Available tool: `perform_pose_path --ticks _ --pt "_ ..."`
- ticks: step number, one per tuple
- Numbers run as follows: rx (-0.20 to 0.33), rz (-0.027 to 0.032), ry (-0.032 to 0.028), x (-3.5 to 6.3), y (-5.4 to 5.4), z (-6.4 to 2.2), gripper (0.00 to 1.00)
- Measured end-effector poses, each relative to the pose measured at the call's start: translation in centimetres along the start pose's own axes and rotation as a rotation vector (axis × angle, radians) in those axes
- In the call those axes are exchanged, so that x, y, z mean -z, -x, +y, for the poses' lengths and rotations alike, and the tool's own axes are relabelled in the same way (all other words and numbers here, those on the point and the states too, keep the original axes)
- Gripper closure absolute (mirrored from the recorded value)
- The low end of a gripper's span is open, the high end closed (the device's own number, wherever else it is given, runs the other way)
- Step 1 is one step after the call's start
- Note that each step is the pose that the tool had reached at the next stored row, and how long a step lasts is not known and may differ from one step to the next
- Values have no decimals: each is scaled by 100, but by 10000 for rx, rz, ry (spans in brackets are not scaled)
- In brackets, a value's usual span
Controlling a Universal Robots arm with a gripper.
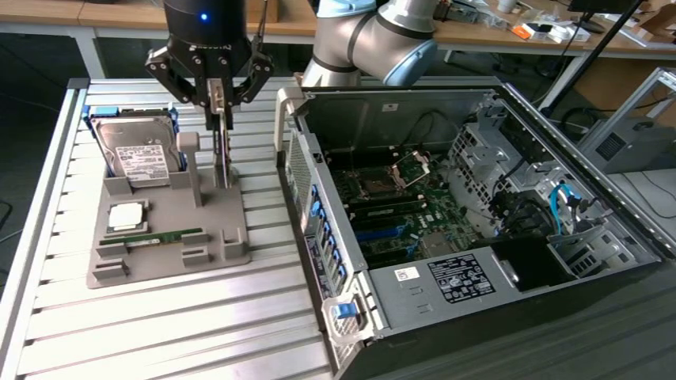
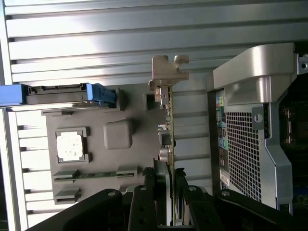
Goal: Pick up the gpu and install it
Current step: 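Pick up the gpu and move the gpu toward the slot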
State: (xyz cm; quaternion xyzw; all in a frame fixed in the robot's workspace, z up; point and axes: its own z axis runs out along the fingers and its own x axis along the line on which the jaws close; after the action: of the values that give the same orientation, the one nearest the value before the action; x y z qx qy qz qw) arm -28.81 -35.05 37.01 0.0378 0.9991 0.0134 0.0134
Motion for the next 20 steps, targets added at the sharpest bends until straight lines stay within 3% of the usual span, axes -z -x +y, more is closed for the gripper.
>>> perform_pose_path --ticks 20 --pt "0 1 18 83 2 2 73"
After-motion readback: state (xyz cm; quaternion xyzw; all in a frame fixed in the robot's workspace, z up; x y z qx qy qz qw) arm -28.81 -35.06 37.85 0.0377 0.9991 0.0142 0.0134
